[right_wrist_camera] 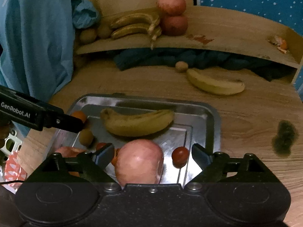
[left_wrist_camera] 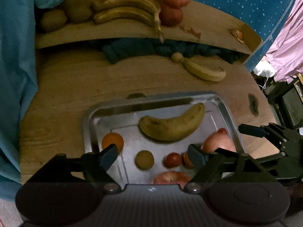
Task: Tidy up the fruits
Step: 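Open the left tool to drop the red apple while the right tool releases the pink apple, then lift both open tools away from the tray toward the loose banana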
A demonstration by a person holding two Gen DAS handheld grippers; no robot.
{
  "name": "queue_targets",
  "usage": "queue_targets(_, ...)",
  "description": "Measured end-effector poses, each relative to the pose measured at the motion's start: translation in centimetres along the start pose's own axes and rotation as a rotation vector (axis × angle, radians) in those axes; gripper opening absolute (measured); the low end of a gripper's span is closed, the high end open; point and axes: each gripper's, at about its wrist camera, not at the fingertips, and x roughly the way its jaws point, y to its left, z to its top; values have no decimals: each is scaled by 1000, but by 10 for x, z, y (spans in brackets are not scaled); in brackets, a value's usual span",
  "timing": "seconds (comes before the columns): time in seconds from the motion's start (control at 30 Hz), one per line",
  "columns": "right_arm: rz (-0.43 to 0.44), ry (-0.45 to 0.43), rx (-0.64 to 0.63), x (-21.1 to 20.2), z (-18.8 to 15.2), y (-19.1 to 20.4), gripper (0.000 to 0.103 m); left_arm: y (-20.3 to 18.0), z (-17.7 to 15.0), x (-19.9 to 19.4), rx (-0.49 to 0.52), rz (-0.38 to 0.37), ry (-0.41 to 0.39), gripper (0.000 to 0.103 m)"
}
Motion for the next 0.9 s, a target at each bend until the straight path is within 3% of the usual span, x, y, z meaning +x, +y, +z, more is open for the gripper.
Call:
queue_targets(0.37,-74,-59,20,-13,5,2,102,8,18,-5,3,55,-62,103)
queue_targets(0.9,-190,-69,85,-15,3,13,102,13,30,7,39,27,-61,103)
